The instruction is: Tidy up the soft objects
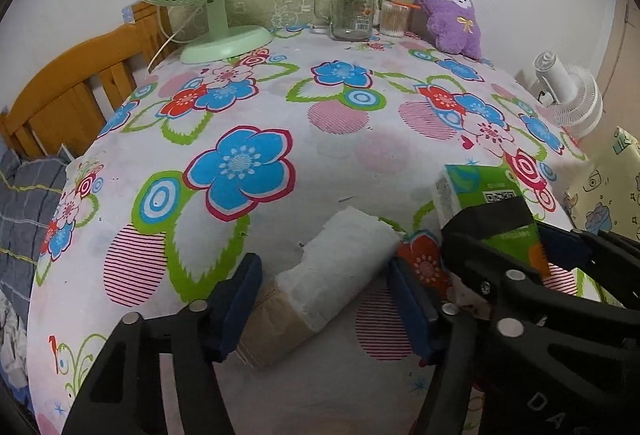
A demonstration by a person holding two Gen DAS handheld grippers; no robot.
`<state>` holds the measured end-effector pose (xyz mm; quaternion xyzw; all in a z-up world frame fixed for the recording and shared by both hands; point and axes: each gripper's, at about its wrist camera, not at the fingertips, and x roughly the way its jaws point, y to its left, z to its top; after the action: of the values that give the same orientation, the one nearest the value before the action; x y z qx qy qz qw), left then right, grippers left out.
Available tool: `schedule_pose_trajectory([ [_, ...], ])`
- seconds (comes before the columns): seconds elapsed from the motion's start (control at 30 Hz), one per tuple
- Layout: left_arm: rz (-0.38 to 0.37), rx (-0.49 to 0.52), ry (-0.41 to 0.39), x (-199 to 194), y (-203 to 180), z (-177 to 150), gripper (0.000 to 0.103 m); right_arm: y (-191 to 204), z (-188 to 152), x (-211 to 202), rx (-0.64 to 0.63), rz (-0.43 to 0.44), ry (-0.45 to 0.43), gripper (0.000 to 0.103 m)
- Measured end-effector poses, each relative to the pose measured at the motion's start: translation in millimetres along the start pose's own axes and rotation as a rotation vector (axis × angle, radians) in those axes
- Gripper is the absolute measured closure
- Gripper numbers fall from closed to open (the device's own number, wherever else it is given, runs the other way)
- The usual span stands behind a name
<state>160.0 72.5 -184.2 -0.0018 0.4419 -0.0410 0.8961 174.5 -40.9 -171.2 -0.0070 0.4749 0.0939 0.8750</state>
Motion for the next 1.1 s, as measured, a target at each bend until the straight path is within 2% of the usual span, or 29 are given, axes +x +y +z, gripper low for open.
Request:
schedule_pose_trajectory([
  [0.1,-0.018,0.018,-0.008,-1.3,-5.2,-0.7,0.058,1.0,0.2,0.1,-0.003,0.002,0.001,0.051],
  [0.3,-0.052,0.017,0.005,-4.1,-7.5,-1.2,0.069,2.5,0.0,-2.2,-0.004,0.002,-0.004,0.051],
  [0.67,-0.068,-0.017,-0.009,-19.4,-14.8,-6.0,0.072,0.7,-5.7,-16.7,-0.003,0.002,-0.026,0.051],
  [1.1,-0.039,-0.022,-0.060,-50.1,-25.3,-5.9,0.072,-2.8,-9.4,-46.2,0.001,0.013,-0.086,0.051],
])
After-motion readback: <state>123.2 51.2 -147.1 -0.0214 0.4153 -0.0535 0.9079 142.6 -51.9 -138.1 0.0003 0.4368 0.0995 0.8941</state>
